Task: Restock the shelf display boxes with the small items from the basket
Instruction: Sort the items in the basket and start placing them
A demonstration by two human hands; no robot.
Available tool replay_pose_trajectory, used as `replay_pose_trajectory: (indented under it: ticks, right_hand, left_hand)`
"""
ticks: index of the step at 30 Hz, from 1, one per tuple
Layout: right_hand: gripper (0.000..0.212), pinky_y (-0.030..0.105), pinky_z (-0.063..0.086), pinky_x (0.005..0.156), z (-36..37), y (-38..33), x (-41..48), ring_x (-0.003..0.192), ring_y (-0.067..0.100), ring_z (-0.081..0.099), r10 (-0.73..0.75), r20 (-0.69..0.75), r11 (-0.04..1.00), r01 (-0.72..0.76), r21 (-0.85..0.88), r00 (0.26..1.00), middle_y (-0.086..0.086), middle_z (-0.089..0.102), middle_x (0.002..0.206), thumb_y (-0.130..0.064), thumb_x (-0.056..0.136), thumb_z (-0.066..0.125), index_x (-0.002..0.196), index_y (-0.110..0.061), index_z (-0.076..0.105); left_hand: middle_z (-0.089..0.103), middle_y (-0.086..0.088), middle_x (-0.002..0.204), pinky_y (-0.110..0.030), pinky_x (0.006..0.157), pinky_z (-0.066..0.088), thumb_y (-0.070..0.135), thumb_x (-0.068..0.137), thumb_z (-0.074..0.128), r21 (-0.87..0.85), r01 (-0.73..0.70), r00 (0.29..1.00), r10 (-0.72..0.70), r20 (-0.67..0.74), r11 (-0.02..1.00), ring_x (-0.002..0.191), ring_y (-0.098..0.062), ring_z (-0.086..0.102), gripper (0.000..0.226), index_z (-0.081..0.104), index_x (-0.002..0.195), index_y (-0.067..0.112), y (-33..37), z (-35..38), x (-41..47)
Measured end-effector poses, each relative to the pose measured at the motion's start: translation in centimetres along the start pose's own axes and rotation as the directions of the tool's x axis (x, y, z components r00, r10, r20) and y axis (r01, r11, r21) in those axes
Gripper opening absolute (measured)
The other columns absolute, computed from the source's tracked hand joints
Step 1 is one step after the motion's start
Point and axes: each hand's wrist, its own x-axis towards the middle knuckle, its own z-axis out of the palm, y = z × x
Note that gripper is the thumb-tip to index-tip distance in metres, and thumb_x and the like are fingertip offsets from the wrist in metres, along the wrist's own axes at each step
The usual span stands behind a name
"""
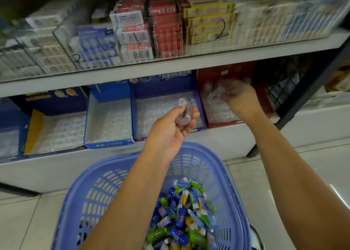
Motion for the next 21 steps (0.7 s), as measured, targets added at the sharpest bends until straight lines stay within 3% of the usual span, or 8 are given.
replay_pose_trajectory:
  ticks: [2, 4, 6, 8, 11, 15, 18, 21]
  right_hand:
    - [0.029, 0.016, 0.041, 0.082, 0.2, -0.4, 0.6, 0.097, 0.022, 0.063, -0.149, 0.045, 0.964, 0.156, -0.217, 0.988, 0.008, 0.069, 0.106, -0.018, 0.09, 0.06, 0.118, -0.012, 0.064]
    - [0.03, 0.027, 0.046, 0.092, 0.1, -0.9, 1.2, 0.104, 0.028, 0.062, -0.251, 0.183, 0.902, 0.298, -0.313, 0.951, 0.012, 0.067, 0.114, -0.017, 0.093, 0.055, 0.122, -0.015, 0.063]
    - [0.033, 0.038, 0.047, 0.096, -0.2, -1.3, 1.9, 0.109, 0.032, 0.059, -0.239, 0.286, 0.853, 0.341, -0.396, 0.928, 0.014, 0.064, 0.119, -0.014, 0.093, 0.054, 0.125, -0.017, 0.06]
    - [0.033, 0.04, 0.048, 0.094, -0.7, -1.5, 2.5, 0.109, 0.032, 0.059, -0.204, 0.314, 0.83, 0.334, -0.447, 0.927, 0.013, 0.064, 0.119, -0.013, 0.091, 0.057, 0.123, -0.017, 0.058]
    - [0.031, 0.036, 0.047, 0.096, -1.4, -1.9, 3.2, 0.108, 0.028, 0.06, -0.205, 0.343, 0.837, 0.346, -0.423, 0.917, 0.011, 0.065, 0.118, -0.012, 0.088, 0.061, 0.12, -0.015, 0.061]
    - [0.033, 0.02, 0.039, 0.09, -1.5, -2.2, 4.3, 0.108, 0.02, 0.057, -0.224, 0.399, 0.835, 0.386, -0.392, 0.889, 0.006, 0.062, 0.121, -0.009, 0.086, 0.062, 0.117, -0.022, 0.065]
    - [0.034, 0.018, 0.037, 0.09, -1.0, -1.8, 4.4, 0.105, 0.014, 0.054, -0.221, 0.408, 0.866, 0.371, -0.336, 0.886, 0.003, 0.059, 0.122, -0.006, 0.087, 0.062, 0.116, -0.024, 0.066]
    - [0.035, 0.017, 0.037, 0.096, -0.2, -1.2, 4.2, 0.112, 0.018, 0.056, -0.22, 0.396, 0.878, 0.358, -0.318, 0.891, 0.003, 0.059, 0.125, -0.001, 0.087, 0.061, 0.116, -0.019, 0.067]
  left_hand:
    - [0.074, -0.01, 0.088, -0.019, 0.059, 0.056, 0.013, 0.095, 0.051, 0.023, 0.0, 1.0, 0.0, -0.022, 1.0, 0.075, -0.014, 0.072, 0.016, 0.064, 0.096, 0.003, -0.3, 0.0, 0.4]
    - [0.074, -0.01, 0.083, -0.02, 0.059, 0.056, 0.012, 0.094, 0.054, 0.033, 0.0, 0.999, 0.001, -0.045, 0.999, 0.075, -0.015, 0.072, 0.015, 0.063, 0.097, 0.001, -0.5, -0.1, 0.7]
    - [0.074, -0.01, 0.079, -0.022, 0.06, 0.057, 0.01, 0.093, 0.057, 0.016, 0.004, 0.997, -0.003, -0.075, 1.0, 0.073, -0.018, 0.073, 0.012, 0.063, 0.096, 0.0, -0.7, -0.1, 0.9]
    - [0.071, -0.012, 0.083, -0.023, 0.061, 0.058, 0.008, 0.091, 0.059, 0.003, 0.015, 0.995, -0.015, -0.095, 1.0, 0.072, -0.019, 0.072, 0.01, 0.063, 0.093, -0.001, -0.9, -0.1, 1.1]
    - [0.07, -0.011, 0.088, -0.023, 0.062, 0.058, 0.009, 0.089, 0.062, 0.051, 0.027, 0.996, -0.022, -0.092, 0.998, 0.074, -0.018, 0.072, 0.008, 0.065, 0.091, 0.002, -1.2, -0.1, 1.5]
    - [0.073, -0.004, 0.081, -0.024, 0.068, 0.058, 0.011, 0.089, 0.063, 0.124, 0.022, 0.998, -0.014, -0.065, 0.992, 0.08, -0.016, 0.072, 0.008, 0.066, 0.094, 0.004, -1.6, -0.2, 1.9]
    - [0.072, -0.004, 0.084, -0.025, 0.075, 0.059, 0.003, 0.088, 0.061, 0.136, 0.017, 0.999, -0.011, -0.042, 0.991, 0.084, -0.017, 0.071, 0.009, 0.064, 0.096, 0.001, -1.9, -0.2, 2.1]
    - [0.071, -0.008, 0.094, -0.025, 0.079, 0.058, -0.003, 0.086, 0.06, 0.144, 0.017, 0.999, -0.012, -0.035, 0.989, 0.084, -0.016, 0.071, 0.018, 0.063, 0.104, -0.001, -2.0, -0.1, 2.2]
